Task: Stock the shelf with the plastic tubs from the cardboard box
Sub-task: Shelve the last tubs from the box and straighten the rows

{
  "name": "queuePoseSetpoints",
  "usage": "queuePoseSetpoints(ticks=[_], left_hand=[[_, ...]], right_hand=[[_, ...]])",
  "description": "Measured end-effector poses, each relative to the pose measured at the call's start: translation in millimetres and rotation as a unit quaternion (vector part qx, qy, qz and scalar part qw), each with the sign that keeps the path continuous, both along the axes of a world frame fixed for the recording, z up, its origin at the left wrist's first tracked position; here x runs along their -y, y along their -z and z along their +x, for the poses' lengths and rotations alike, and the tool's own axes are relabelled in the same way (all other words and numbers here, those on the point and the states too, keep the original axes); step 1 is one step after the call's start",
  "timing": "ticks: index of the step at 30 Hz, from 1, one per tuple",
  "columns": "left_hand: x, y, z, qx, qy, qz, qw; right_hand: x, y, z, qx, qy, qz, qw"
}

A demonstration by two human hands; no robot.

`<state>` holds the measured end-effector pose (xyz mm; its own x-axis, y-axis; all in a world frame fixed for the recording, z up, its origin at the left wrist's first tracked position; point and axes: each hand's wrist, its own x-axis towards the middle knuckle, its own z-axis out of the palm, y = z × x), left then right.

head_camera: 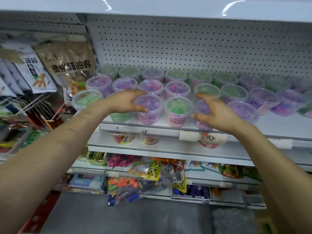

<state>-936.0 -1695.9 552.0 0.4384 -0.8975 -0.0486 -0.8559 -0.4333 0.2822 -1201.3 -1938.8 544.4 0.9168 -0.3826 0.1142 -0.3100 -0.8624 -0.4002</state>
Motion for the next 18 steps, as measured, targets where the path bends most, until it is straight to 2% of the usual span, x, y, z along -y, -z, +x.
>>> queuePoseSetpoints(ticks=[13,18], left_hand=[[-8,11,10,0.023,0.020,-0.016,0.999],[-25,2,20,-0.017,0.008,-0.029,0.999]], right_hand=[[-39,26,24,-0.019,0.002,-0.021,1.000],[-44,21,23,-0.009,-0.004,-0.020,1.000]])
